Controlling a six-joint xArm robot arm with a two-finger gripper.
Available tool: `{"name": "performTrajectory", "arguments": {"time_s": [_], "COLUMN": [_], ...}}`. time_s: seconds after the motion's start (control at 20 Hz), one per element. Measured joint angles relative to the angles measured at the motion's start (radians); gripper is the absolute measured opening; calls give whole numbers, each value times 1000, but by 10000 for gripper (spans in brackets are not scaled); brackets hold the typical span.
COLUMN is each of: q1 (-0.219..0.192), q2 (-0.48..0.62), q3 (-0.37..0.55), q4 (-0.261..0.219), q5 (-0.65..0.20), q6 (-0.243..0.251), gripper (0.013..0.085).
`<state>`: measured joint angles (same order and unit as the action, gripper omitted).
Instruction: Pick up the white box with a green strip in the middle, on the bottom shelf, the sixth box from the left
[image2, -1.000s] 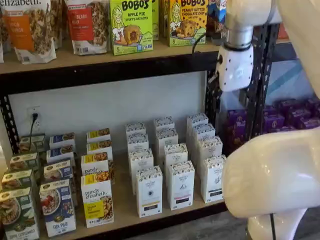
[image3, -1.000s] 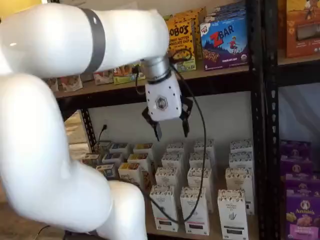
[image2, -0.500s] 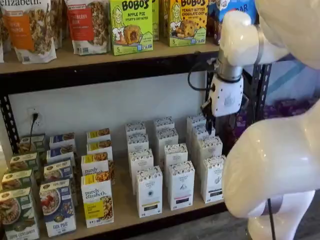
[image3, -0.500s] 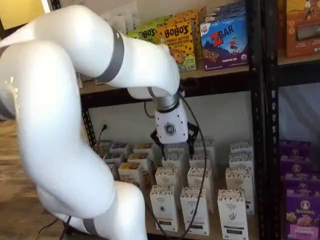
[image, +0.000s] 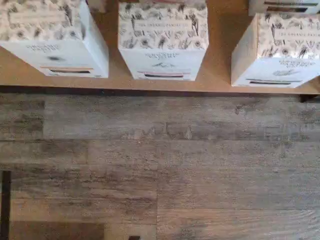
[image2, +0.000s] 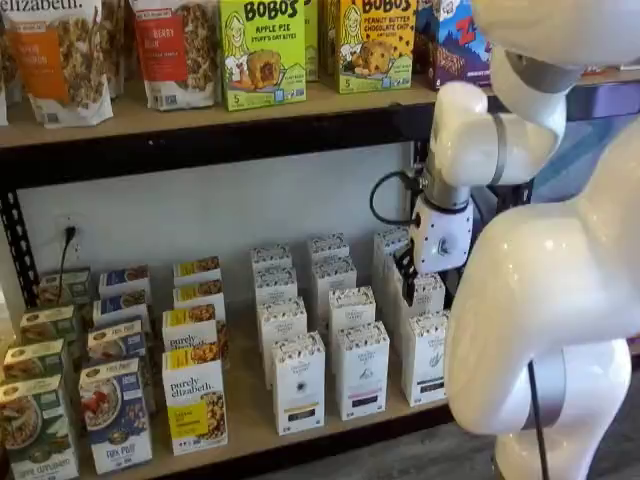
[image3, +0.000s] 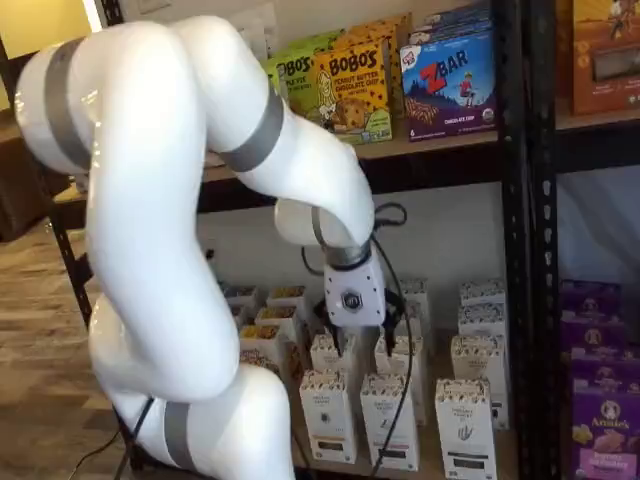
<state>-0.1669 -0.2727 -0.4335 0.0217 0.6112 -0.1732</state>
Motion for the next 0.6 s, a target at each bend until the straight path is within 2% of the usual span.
{"name": "performTrajectory", "arguments": {"time_s": [0.25,0.6], "q1": [-28,-73], "q2": [138,343], "q3": [-18,-90], "q4": [-78,-153], "q5": [-114,-244], "q6": [38,63], "gripper": [850,850]}}
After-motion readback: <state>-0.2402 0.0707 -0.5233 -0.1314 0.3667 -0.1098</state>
